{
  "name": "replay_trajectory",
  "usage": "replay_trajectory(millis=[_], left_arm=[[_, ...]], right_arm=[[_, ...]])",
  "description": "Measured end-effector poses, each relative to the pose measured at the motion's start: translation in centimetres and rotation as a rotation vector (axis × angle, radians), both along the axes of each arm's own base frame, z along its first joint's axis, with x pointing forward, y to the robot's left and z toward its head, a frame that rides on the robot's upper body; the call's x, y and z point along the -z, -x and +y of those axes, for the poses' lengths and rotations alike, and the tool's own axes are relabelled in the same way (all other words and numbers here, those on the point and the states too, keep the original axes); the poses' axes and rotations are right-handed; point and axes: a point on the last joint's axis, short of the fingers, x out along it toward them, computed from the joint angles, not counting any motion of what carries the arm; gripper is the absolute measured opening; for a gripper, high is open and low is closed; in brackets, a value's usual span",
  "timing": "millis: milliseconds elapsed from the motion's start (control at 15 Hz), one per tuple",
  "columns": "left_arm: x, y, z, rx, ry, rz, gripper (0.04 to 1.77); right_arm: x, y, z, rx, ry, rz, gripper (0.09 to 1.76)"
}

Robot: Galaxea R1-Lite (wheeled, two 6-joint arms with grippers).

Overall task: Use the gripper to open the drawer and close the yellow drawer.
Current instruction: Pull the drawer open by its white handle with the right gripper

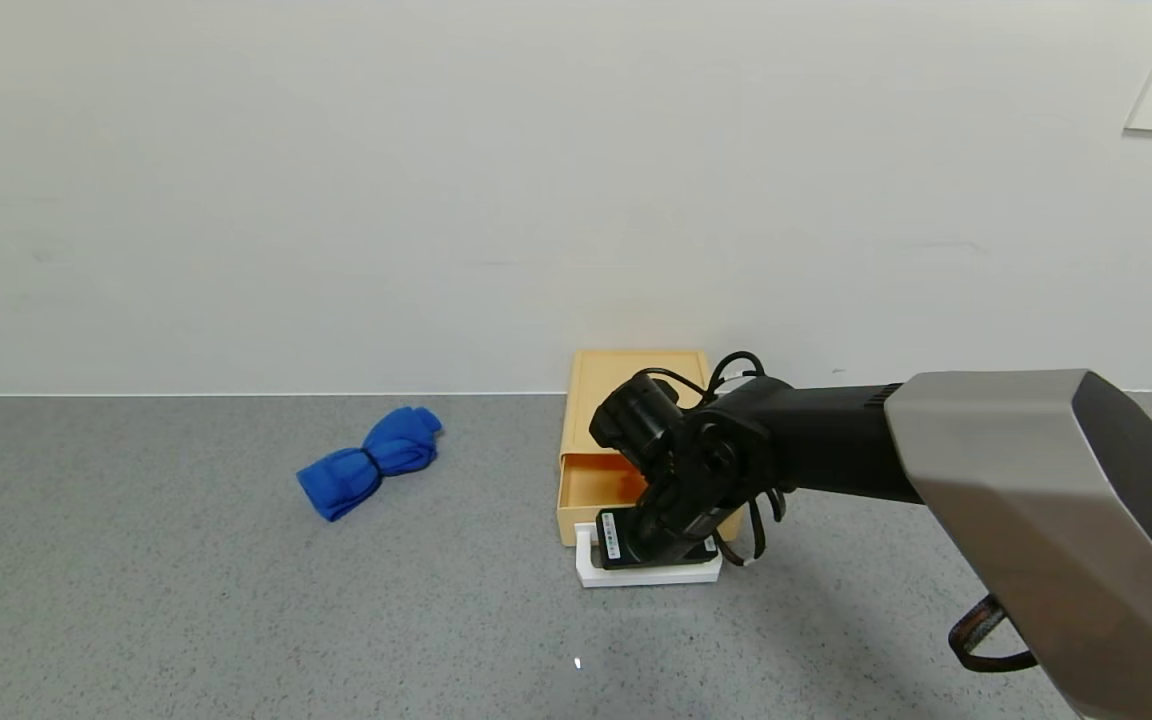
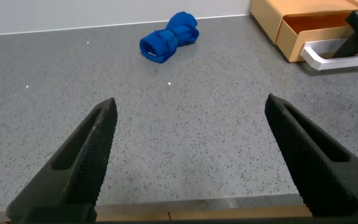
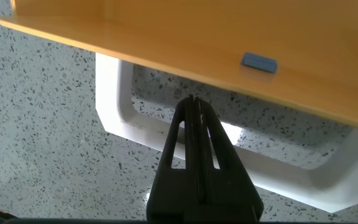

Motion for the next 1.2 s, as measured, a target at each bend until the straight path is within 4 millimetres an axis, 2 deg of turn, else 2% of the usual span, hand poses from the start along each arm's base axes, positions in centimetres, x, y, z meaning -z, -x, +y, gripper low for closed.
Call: replay_trajectory(millis=[600,1200], left_arm=[[0.0,0.0,0.0,0.0,0.0,0.0,1.72],[0.0,0.0,0.0,0.0,0.0,0.0,1.72]], right_arm=[[-0.1,1.9,1.0,0.032,0.005,0.073,0.12],[-0.4,4.5,0.9,0.032,0.049,0.134,0.12]])
